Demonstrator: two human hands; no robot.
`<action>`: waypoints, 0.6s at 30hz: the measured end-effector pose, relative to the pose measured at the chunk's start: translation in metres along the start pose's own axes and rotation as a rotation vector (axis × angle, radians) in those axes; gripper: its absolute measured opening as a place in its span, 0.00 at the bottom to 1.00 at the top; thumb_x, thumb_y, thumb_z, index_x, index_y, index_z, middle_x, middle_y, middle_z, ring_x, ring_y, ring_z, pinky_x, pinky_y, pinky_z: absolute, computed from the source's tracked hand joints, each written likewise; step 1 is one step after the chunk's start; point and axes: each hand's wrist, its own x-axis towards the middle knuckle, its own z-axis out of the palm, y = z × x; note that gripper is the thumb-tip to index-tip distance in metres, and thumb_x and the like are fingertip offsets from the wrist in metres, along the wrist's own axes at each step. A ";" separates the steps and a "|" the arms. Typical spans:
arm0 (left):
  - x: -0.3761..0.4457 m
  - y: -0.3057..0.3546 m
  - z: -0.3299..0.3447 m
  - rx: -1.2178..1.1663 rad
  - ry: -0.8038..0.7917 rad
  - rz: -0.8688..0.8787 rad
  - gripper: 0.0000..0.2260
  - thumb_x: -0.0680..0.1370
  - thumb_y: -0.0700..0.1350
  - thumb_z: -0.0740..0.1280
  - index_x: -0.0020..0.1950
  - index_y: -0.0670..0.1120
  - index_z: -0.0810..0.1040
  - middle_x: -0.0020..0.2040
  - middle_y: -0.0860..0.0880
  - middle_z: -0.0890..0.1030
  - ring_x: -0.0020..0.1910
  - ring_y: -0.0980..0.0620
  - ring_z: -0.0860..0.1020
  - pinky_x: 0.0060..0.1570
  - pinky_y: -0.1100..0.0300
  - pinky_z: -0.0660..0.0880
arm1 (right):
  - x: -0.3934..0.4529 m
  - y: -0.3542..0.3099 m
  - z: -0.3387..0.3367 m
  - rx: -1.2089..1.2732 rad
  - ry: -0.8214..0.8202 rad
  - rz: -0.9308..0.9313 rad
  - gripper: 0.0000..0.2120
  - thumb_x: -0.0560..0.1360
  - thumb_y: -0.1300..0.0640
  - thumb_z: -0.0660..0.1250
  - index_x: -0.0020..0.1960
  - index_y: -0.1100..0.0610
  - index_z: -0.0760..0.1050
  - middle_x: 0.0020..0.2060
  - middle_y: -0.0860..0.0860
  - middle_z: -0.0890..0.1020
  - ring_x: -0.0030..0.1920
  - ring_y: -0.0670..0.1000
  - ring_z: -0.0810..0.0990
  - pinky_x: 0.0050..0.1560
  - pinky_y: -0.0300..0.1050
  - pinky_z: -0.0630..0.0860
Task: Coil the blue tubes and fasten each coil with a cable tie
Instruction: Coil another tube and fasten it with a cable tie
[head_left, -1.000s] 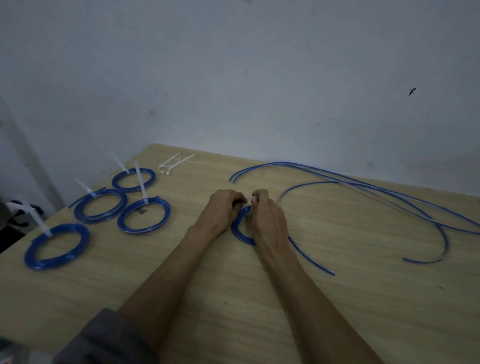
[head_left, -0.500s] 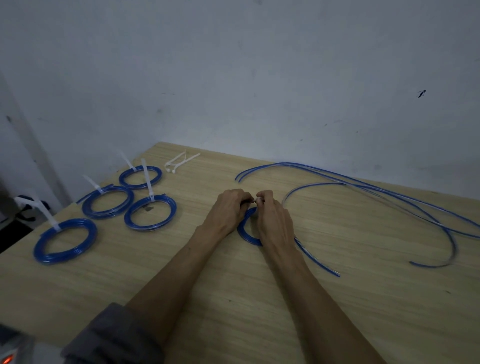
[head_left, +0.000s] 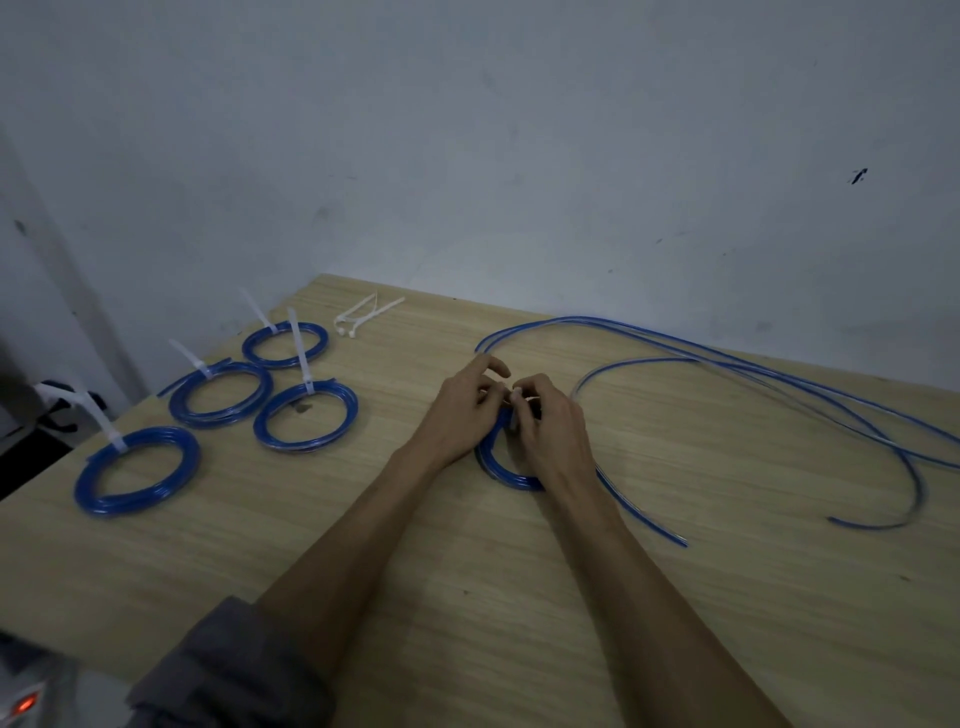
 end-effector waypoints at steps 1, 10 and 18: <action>-0.002 0.003 -0.001 -0.015 -0.022 -0.001 0.04 0.81 0.45 0.64 0.55 0.53 0.75 0.47 0.49 0.84 0.45 0.57 0.84 0.49 0.56 0.82 | 0.000 0.001 0.000 0.015 -0.001 0.007 0.04 0.83 0.55 0.62 0.52 0.51 0.75 0.42 0.44 0.81 0.44 0.45 0.80 0.48 0.46 0.79; 0.001 0.003 0.001 0.272 0.137 0.327 0.05 0.78 0.40 0.70 0.51 0.43 0.85 0.47 0.50 0.80 0.45 0.54 0.79 0.48 0.57 0.79 | 0.001 0.003 -0.001 0.044 -0.035 0.022 0.04 0.83 0.53 0.62 0.51 0.51 0.75 0.39 0.46 0.82 0.43 0.46 0.81 0.46 0.45 0.78; 0.003 0.008 -0.008 0.336 0.162 0.395 0.03 0.78 0.38 0.70 0.45 0.44 0.82 0.43 0.52 0.78 0.42 0.55 0.78 0.45 0.53 0.77 | 0.002 0.003 -0.002 0.036 -0.070 0.054 0.07 0.82 0.49 0.63 0.54 0.50 0.78 0.44 0.47 0.84 0.48 0.47 0.81 0.51 0.50 0.79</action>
